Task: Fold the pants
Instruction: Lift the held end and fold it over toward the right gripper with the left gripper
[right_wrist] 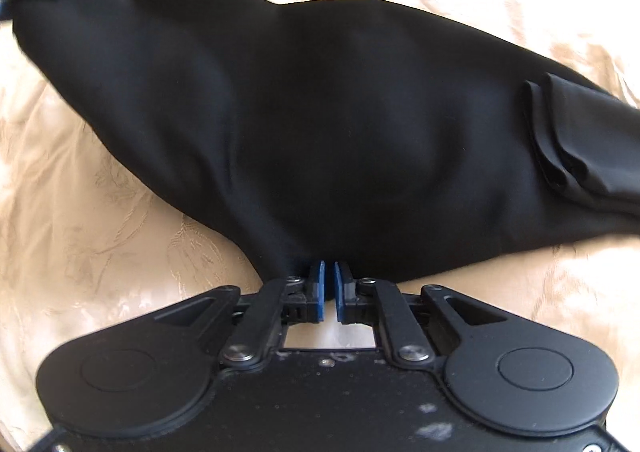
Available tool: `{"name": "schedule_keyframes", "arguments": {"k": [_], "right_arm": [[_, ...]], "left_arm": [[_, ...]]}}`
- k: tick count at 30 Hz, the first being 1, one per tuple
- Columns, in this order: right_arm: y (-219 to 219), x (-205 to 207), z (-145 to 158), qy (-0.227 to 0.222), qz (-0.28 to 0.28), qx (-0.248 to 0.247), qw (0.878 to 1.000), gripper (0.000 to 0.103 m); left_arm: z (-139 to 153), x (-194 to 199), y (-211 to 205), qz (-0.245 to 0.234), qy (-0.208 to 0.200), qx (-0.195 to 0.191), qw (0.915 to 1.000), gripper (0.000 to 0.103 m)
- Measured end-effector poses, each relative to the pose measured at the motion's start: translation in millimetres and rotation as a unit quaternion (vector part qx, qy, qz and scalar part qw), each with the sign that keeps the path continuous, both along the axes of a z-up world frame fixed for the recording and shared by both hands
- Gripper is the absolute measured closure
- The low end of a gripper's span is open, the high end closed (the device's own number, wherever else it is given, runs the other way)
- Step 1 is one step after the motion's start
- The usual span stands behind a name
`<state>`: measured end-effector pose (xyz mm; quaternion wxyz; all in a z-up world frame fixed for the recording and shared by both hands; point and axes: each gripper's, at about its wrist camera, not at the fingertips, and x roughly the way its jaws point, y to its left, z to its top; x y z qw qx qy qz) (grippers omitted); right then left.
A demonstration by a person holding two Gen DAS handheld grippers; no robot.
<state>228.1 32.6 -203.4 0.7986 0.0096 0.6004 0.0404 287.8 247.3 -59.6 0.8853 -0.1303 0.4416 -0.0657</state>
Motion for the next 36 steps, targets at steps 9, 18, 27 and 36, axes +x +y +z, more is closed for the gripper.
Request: {"name": "schedule_keyframes", "arguments": {"k": [9, 18, 27, 36], "right_arm": [[-20.1, -15.0, 5.2, -0.031, 0.013, 0.066, 0.997, 0.098], [-127.2, -46.4, 50.9, -0.086, -0.032, 0.155, 0.984, 0.094], [-243.3, -85.6, 56.0, -0.07, -0.091, 0.13, 0.985, 0.093], [-320.2, -103.3, 42.2, -0.035, -0.142, 0.114, 0.983, 0.086]], "left_arm": [[29.0, -15.2, -76.9, -0.012, -0.05, 0.027, 0.9983, 0.094], [66.5, -47.3, -207.0, -0.048, -0.108, 0.054, 0.9915, 0.095], [-12.9, -49.4, -380.8, -0.16, -0.038, 0.051, 0.9851, 0.093], [-67.2, -50.2, -437.8, -0.207, 0.039, 0.105, 0.9719, 0.087]]}}
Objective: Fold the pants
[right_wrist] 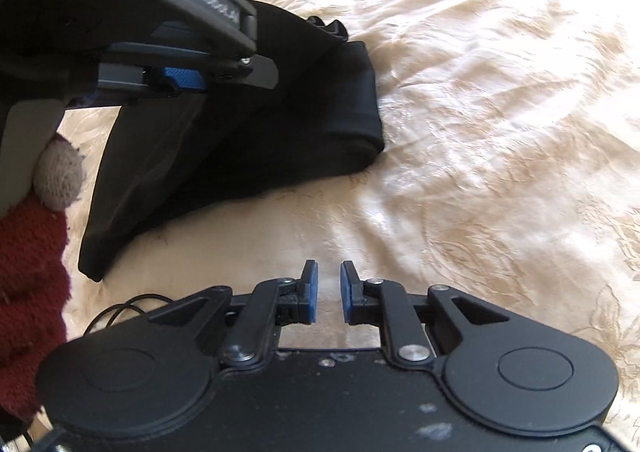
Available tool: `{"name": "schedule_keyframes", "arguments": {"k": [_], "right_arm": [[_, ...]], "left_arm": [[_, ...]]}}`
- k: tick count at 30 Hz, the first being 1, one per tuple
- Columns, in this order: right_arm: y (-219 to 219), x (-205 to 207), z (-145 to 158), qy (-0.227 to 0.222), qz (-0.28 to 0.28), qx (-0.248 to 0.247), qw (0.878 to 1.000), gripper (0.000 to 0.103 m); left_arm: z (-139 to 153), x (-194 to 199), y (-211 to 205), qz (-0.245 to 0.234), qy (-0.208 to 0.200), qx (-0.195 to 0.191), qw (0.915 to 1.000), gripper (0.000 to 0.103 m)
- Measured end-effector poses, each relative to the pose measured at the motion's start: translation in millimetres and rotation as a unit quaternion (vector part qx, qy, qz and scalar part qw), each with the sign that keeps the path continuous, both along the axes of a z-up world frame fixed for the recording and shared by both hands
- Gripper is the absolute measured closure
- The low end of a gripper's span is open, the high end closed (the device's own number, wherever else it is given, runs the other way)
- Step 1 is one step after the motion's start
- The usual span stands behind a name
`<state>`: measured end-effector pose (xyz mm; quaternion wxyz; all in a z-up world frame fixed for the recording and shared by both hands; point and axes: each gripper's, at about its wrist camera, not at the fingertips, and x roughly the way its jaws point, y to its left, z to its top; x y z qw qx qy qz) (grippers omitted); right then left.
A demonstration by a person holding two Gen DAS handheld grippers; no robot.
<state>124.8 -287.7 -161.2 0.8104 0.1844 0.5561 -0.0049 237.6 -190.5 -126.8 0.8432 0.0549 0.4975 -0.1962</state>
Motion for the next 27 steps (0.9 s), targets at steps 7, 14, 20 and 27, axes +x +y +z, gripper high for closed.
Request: {"name": "schedule_keyframes", "arguments": {"k": [7, 14, 20, 27], "right_arm": [[-17.1, -1.5, 2.2, 0.003, -0.027, -0.006, 1.0, 0.084], [-45.8, 4.2, 8.4, 0.006, -0.056, -0.025, 0.998, 0.082], [-64.8, 9.3, 25.4, -0.006, -0.085, -0.04, 0.996, 0.079], [-62.8, 46.0, 51.0, -0.068, -0.074, -0.057, 0.993, 0.069]], "left_arm": [[-2.4, 4.4, -21.5, -0.024, 0.021, 0.022, 0.9992, 0.074], [12.6, -13.6, -31.4, -0.072, 0.017, -0.017, 0.9971, 0.069], [41.6, -11.1, 5.5, -0.063, -0.042, -0.022, 0.9969, 0.068], [19.7, 36.0, 97.4, 0.064, -0.027, 0.055, 0.9961, 0.068]]}}
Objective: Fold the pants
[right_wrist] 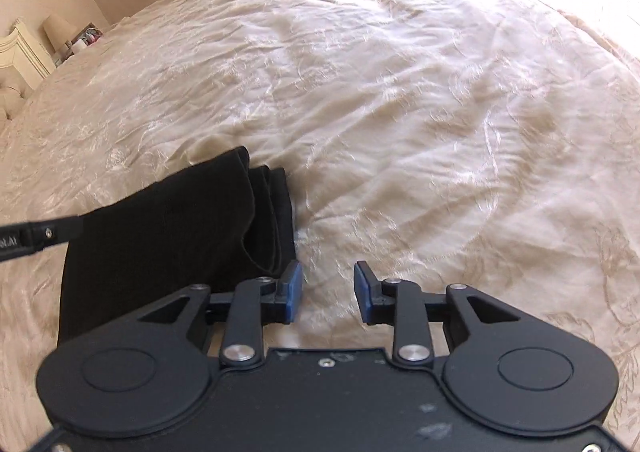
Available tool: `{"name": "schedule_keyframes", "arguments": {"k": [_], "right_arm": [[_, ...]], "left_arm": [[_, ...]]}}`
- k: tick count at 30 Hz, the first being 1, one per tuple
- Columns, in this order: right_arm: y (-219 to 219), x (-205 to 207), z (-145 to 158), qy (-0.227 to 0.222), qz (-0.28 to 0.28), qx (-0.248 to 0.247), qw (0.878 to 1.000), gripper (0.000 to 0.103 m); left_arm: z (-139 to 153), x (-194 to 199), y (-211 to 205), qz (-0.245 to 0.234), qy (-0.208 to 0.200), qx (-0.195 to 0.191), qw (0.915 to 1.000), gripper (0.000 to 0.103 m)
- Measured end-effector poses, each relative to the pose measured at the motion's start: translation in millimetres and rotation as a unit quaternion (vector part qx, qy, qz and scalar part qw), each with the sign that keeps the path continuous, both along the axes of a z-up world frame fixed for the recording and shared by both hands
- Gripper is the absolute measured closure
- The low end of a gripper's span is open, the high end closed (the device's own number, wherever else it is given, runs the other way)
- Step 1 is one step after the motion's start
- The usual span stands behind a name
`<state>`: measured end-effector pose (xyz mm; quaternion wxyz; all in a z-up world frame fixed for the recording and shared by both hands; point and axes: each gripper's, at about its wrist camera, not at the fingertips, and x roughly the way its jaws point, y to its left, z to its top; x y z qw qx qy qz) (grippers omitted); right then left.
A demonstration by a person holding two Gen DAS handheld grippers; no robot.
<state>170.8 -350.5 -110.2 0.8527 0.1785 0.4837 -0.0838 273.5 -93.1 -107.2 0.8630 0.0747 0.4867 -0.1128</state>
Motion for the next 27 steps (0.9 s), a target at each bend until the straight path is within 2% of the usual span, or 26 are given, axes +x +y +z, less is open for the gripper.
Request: {"name": "schedule_keyframes", "arguments": {"k": [4, 8, 9, 11, 17, 24, 26, 27], "right_arm": [[10.9, 31.6, 2.2, -0.021, 0.031, 0.007, 0.999, 0.065], [22.6, 63.0, -10.5, -0.018, 0.062, -0.002, 0.998, 0.063], [24.7, 69.9, -13.7, -0.016, 0.068, -0.005, 0.998, 0.062], [27.4, 82.8, -22.5, -0.007, 0.079, -0.007, 0.997, 0.061], [31.3, 109.5, -47.5, 0.024, 0.097, -0.001, 0.995, 0.059], [37.0, 117.8, -55.1, 0.039, 0.097, 0.009, 0.995, 0.055], [39.7, 118.4, -53.4, 0.045, 0.103, 0.0, 0.994, 0.059], [41.8, 118.3, -51.1, 0.045, 0.11, -0.009, 0.993, 0.064]], "left_arm": [[-33.5, 20.9, 48.3, 0.05, 0.048, 0.027, 0.9972, 0.068], [-75.0, 25.1, 78.7, 0.075, 0.121, 0.027, 0.9894, 0.068], [-82.0, 23.9, 84.2, 0.079, 0.129, 0.022, 0.9884, 0.068], [-85.4, 22.7, 88.4, 0.08, 0.126, 0.011, 0.9887, 0.067], [-83.2, 23.6, 80.9, 0.072, 0.125, 0.03, 0.9891, 0.066], [-79.6, 21.2, 82.1, 0.079, 0.13, 0.026, 0.988, 0.066], [-79.2, 20.5, 81.0, 0.081, 0.13, 0.026, 0.9879, 0.066], [-79.7, 22.0, 79.7, 0.082, 0.13, 0.027, 0.9878, 0.066]]}}
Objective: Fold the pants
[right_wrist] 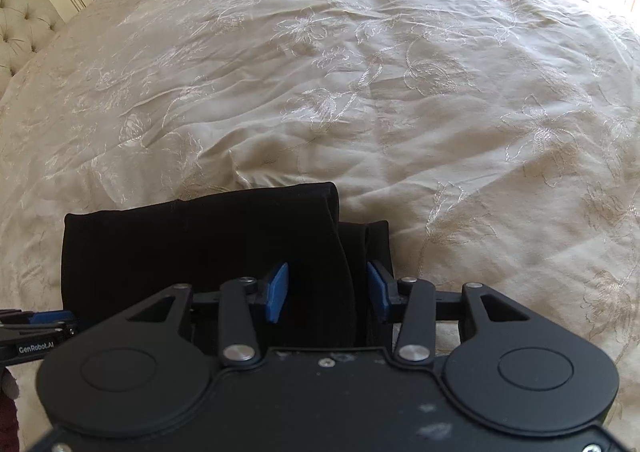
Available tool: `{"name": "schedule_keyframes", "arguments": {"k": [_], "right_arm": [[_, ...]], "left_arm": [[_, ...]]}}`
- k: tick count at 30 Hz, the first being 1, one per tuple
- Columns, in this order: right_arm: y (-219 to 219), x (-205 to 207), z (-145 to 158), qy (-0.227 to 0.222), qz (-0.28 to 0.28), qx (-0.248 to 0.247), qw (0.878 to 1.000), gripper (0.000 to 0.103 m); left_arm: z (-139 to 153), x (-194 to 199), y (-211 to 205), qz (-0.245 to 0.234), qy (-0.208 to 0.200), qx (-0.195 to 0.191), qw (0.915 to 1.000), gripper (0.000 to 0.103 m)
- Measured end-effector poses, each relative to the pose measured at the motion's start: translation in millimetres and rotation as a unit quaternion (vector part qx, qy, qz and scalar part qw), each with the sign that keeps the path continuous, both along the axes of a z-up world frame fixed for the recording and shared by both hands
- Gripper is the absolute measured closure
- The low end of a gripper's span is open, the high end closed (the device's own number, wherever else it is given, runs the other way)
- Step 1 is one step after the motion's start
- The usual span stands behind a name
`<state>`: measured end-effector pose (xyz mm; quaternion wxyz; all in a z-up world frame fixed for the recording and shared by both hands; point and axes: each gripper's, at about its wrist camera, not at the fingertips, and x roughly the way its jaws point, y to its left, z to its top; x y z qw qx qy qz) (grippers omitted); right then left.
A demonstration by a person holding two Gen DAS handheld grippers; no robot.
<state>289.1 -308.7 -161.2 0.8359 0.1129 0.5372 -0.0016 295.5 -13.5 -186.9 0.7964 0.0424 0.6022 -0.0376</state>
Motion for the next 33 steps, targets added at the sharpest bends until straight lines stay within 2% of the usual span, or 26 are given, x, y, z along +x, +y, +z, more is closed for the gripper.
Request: {"name": "schedule_keyframes", "arguments": {"k": [1, 3, 4, 8, 10, 14, 20, 22, 25, 29, 33], "right_arm": [[2.4, -0.9, 2.9, -0.005, 0.008, -0.01, 1.0, 0.079], [6.0, -4.1, 10.6, -0.017, 0.022, -0.021, 0.999, 0.084], [7.9, -7.0, 16.8, -0.025, 0.03, -0.025, 0.999, 0.09], [17.8, -21.5, 40.2, -0.058, 0.056, -0.049, 0.996, 0.093], [20.5, -28.0, 42.2, -0.067, 0.068, -0.076, 0.993, 0.093], [8.2, -26.5, 20.1, -0.035, 0.037, -0.075, 0.996, 0.092], [16.7, -25.4, 29.6, -0.054, 0.035, -0.095, 0.993, 0.08], [16.3, -25.5, 31.7, -0.058, 0.028, -0.09, 0.994, 0.065], [12.6, -24.1, 24.7, -0.039, 0.015, -0.078, 0.996, 0.062], [6.3, -24.2, 2.4, 0.011, 0.009, -0.058, 0.998, 0.056], [0.0, -29.0, -9.4, 0.016, -0.004, -0.042, 0.999, 0.046]], "left_arm": [[-0.4, 3.0, 0.1, 0.001, 0.0, 0.0, 1.0, 0.065], [-1.2, 4.6, 0.6, 0.002, 0.002, 0.0, 1.0, 0.065], [-1.4, 7.9, 0.6, 0.002, 0.002, -0.001, 1.0, 0.065], [8.5, 5.6, 6.1, 0.011, -0.009, -0.013, 0.9998, 0.066], [17.5, 0.8, 9.9, 0.017, -0.022, -0.017, 0.9995, 0.066], [30.2, -0.1, 15.0, 0.018, -0.039, -0.02, 0.9989, 0.066], [29.0, 22.1, 6.1, -0.012, -0.048, 0.003, 0.9988, 0.065], [18.8, 29.7, -1.2, -0.025, -0.042, 0.016, 0.9987, 0.065], [4.6, 33.6, -2.6, -0.031, -0.029, 0.019, 0.9989, 0.064], [-1.9, 27.9, 5.0, -0.032, -0.029, 0.018, 0.9989, 0.053], [-5.5, 17.3, 13.3, -0.04, -0.03, 0.008, 0.9987, 0.041]]}}
